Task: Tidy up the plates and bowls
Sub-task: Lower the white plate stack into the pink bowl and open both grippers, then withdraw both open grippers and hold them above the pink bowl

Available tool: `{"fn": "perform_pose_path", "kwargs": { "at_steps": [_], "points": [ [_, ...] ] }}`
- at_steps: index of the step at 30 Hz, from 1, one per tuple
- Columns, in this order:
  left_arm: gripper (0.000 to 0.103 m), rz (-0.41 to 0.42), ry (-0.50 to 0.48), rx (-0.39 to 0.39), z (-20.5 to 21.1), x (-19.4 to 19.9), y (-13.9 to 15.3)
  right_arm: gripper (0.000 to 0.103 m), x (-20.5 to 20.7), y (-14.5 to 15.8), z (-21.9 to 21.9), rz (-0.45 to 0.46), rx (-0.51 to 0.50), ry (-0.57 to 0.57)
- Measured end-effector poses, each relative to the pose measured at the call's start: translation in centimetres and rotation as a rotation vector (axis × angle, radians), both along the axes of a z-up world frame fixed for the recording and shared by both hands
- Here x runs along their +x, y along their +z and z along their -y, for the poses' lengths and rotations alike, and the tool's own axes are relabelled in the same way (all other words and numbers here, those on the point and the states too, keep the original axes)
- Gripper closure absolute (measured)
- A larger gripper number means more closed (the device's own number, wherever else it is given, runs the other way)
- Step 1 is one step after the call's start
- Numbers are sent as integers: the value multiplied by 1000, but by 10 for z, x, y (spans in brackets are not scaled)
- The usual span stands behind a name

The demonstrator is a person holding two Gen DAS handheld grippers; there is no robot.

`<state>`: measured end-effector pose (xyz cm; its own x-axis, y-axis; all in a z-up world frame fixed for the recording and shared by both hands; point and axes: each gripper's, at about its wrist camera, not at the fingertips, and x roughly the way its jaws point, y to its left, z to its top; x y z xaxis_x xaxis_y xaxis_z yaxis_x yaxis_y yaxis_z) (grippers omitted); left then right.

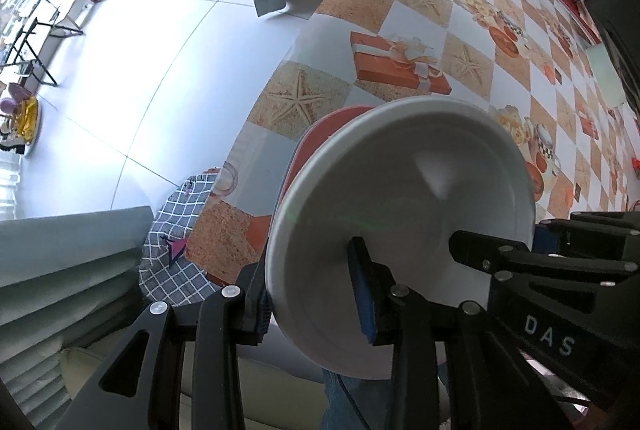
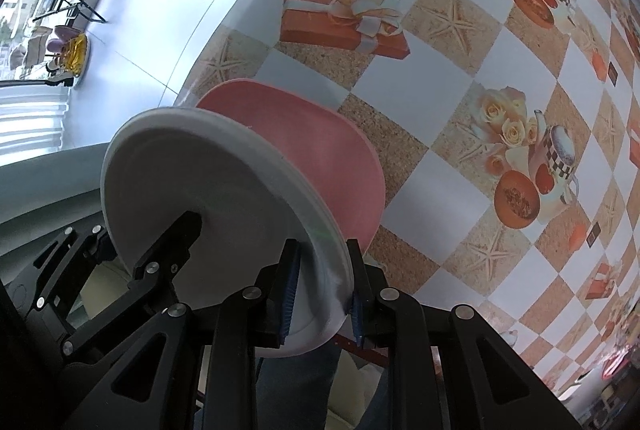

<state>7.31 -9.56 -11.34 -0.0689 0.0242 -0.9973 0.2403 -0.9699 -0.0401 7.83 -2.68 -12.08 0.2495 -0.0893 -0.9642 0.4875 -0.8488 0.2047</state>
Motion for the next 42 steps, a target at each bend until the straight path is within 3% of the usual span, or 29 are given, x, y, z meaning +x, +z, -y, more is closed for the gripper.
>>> {"fn": "perform_pose_path", "kwargs": {
  "at_steps": [4,6,10,15,17,20,26,27,31,37,42],
  "points": [
    [55,-11,-2,-18,1,1,0,80,3,1,0,-3,-1,2],
    [37,-5,10,-54,3,2,1,80,3,3,-2,-7,-1,0],
    [25,-32,17,-91,4,1,10,76,2,14,-9,-56,18,27],
    [21,-68,11,-111,6,1,25,23,-8,33,-24,-122,21,-8],
    [18,-47,0,-99,7,2,27,13,-10,42,-28,-147,28,-8],
    [18,-56,-35,-77,4,3,36,13,-9,55,-33,-177,32,7],
    [14,-96,-145,-113,-16,5,62,12,-13,78,-38,-159,-14,-17],
    [14,-99,-159,-121,-19,5,68,0,-10,83,-39,-160,-18,-18],
    [14,-97,-201,-131,-28,3,84,0,-7,102,-42,-174,-44,-21],
    [14,-100,-224,-131,-33,7,105,0,-7,126,-45,-230,-67,-33],
    [14,-101,-218,-143,-34,11,116,0,-6,130,-50,-231,-72,-47]
  ]
}}
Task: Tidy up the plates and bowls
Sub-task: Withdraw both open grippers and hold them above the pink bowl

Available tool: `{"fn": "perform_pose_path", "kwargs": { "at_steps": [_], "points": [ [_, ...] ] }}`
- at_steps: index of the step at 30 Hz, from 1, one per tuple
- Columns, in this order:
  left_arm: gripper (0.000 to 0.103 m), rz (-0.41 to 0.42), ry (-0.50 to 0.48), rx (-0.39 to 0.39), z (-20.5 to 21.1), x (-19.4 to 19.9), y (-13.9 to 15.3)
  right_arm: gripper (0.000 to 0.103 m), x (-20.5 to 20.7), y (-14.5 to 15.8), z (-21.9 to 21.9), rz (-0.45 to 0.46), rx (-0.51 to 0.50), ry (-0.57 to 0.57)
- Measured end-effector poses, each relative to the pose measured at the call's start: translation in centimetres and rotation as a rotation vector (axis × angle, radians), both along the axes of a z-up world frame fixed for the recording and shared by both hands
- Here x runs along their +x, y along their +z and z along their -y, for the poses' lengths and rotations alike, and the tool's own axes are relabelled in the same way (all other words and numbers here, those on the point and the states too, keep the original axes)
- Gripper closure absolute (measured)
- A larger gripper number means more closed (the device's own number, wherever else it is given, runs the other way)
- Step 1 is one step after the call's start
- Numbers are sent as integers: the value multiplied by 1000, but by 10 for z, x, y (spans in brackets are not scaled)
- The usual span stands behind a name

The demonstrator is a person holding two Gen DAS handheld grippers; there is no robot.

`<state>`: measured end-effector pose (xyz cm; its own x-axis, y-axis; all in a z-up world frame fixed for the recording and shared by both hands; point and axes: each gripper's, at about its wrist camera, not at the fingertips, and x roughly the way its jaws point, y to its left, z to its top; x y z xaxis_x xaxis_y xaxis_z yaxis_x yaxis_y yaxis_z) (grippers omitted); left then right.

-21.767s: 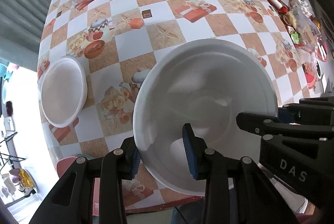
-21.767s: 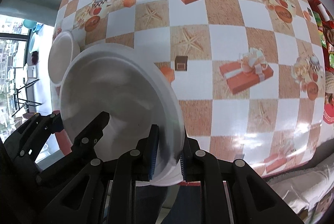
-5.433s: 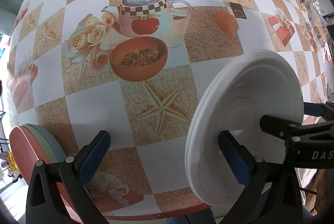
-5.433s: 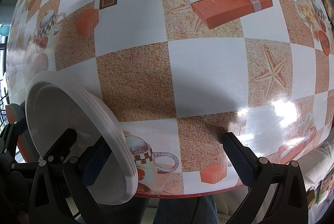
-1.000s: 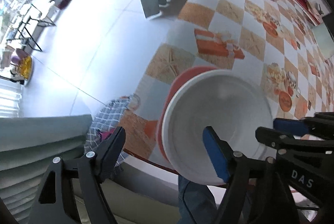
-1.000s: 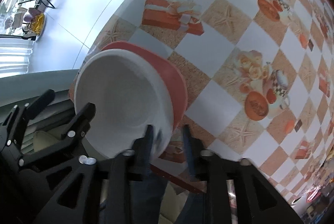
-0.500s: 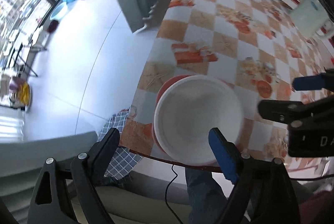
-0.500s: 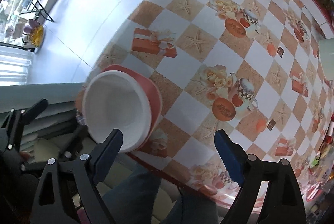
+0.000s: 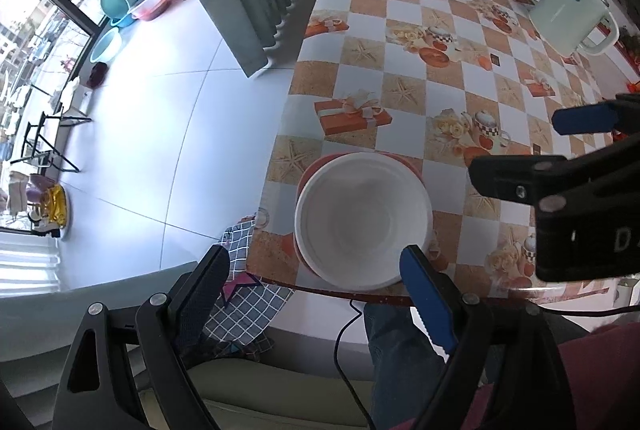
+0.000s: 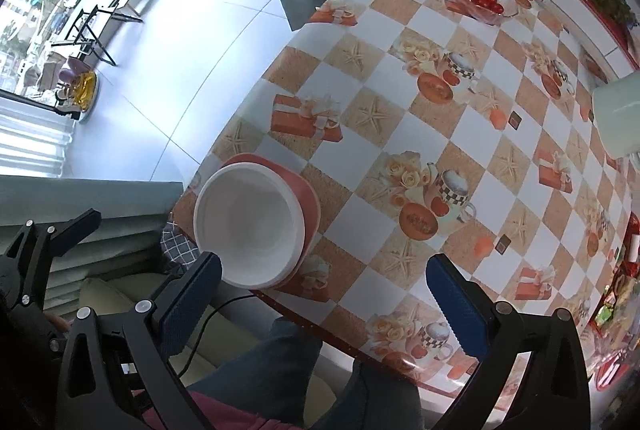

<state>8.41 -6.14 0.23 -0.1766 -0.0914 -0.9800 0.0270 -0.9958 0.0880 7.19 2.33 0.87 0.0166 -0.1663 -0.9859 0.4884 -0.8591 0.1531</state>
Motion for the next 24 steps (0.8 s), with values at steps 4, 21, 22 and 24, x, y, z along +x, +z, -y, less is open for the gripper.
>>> {"fn": "perform_pose_path", "kwargs": {
  "at_steps": [4,21,22,24],
  "points": [
    [14,-7,10,-13,-1,-1,3,0,1,-2,-2,10,6,1],
    [14,-11,0,-42,-9,-6,8,0,0,-1,-5,10,-6,-2],
    [14,-11,2,-42,-9,-6,8,0,0,-1,-4,12,-7,-3],
    [14,-10,6,-42,-10,-5,8,0,0,-2,-4,15,-9,-4]
  ]
}}
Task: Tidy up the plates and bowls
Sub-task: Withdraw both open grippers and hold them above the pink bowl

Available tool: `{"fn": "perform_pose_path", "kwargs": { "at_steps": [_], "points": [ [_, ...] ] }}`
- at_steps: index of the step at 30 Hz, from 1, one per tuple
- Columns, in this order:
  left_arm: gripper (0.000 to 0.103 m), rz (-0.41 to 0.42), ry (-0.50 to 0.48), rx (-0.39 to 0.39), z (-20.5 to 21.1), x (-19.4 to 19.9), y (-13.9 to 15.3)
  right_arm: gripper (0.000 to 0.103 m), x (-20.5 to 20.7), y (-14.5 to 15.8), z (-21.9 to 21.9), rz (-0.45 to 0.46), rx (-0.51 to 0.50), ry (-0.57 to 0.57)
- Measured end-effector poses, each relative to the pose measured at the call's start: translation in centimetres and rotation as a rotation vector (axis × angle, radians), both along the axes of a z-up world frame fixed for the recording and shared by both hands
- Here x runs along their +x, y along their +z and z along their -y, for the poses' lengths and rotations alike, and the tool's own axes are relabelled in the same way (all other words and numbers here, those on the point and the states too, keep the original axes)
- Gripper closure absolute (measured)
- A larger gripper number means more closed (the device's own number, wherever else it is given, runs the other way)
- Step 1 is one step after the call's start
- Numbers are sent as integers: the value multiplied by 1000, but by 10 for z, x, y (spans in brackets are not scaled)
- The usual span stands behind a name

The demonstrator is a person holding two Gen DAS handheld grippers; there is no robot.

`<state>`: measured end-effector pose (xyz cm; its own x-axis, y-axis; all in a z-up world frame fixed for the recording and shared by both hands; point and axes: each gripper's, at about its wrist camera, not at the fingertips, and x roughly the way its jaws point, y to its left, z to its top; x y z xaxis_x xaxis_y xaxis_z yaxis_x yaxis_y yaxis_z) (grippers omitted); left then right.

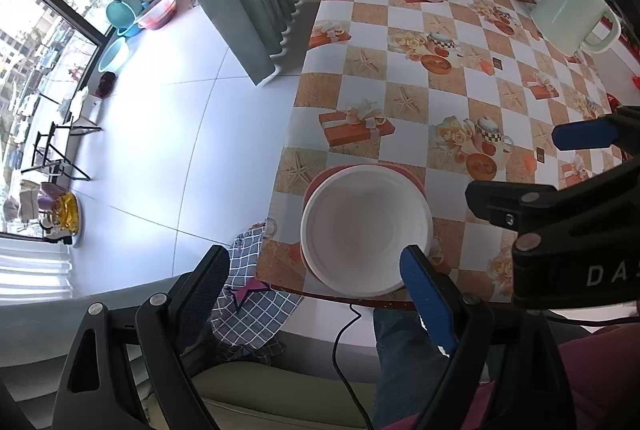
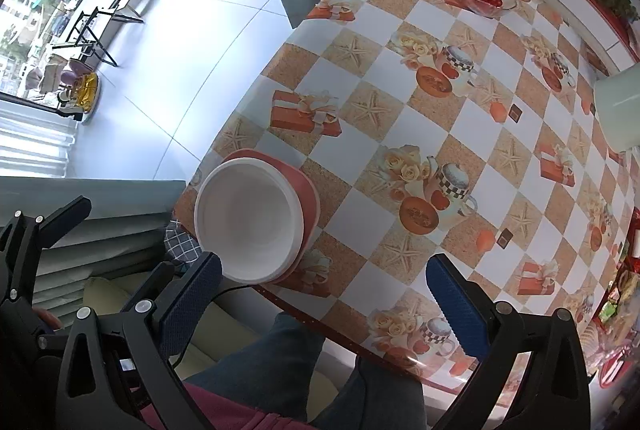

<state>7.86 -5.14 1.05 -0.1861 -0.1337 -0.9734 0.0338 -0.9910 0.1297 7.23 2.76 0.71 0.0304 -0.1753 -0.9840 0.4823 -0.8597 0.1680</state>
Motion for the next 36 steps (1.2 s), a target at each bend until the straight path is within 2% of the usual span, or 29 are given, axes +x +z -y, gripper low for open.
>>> {"fn": "perform_pose_path", "kwargs": {
  "at_steps": [36],
  "points": [
    [14,47,-80,-70,-23,-9,-1,0,-5,-9,-21,59,-53,-32]
  ]
}}
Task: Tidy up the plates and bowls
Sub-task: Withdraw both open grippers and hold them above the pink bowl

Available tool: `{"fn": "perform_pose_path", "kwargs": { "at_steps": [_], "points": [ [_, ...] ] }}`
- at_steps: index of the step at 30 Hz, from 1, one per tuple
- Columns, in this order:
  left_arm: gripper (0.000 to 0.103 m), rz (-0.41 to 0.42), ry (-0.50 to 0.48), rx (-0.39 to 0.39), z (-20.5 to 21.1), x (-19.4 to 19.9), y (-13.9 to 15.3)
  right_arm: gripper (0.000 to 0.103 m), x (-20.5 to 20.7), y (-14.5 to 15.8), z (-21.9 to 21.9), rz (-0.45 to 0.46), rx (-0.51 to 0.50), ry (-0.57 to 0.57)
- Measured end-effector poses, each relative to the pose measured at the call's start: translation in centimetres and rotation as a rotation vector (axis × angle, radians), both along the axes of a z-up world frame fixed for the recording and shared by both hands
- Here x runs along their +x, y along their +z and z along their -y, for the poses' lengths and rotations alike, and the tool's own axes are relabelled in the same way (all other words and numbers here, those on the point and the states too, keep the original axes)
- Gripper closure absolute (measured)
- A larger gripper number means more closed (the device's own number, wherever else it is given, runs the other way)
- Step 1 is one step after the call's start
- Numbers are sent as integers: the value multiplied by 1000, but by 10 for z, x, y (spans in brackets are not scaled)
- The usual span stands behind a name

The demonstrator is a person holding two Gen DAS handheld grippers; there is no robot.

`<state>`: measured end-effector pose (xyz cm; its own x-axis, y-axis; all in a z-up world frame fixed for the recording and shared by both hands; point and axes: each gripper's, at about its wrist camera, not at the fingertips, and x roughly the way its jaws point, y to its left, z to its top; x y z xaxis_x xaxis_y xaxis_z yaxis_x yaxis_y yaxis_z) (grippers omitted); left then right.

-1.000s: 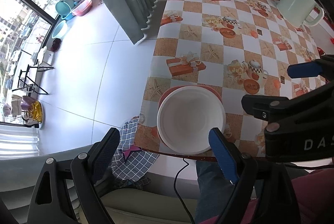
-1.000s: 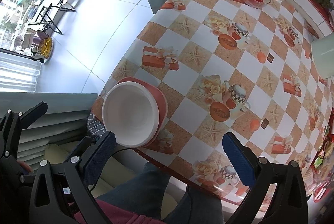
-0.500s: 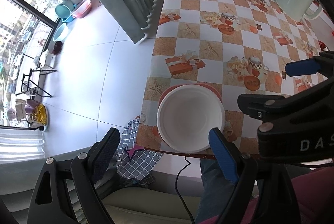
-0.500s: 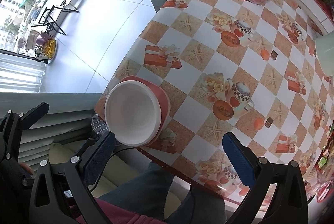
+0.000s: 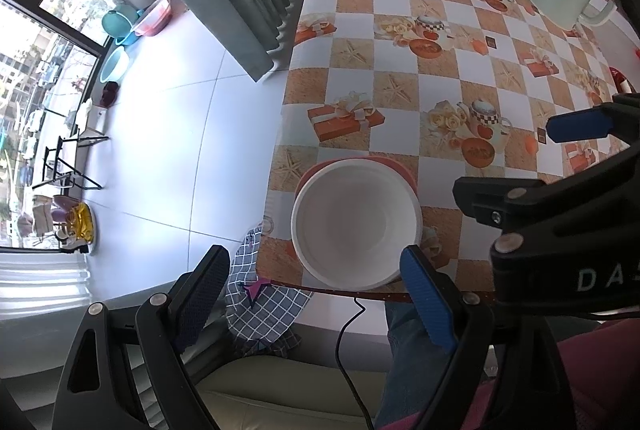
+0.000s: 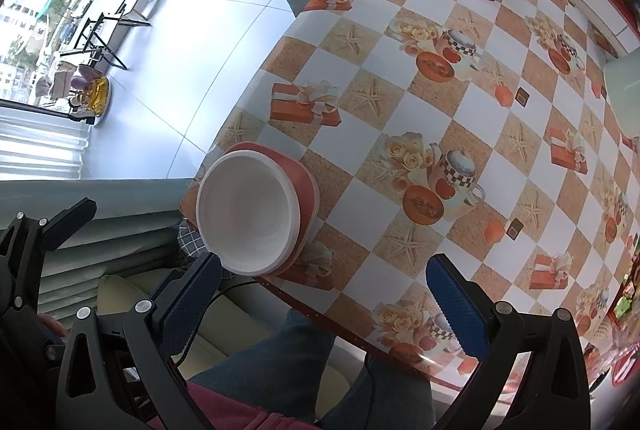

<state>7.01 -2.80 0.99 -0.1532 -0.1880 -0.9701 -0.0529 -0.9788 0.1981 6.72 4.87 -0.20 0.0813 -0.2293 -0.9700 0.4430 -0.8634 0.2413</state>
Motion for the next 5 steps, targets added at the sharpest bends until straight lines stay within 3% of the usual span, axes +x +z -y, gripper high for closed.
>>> {"fn": "perform_pose_path", "kwargs": {
  "at_steps": [5],
  "points": [
    [14,-62,6,60,0,-3,9,0,0,-3,-6,12,-11,-12]
  ]
}}
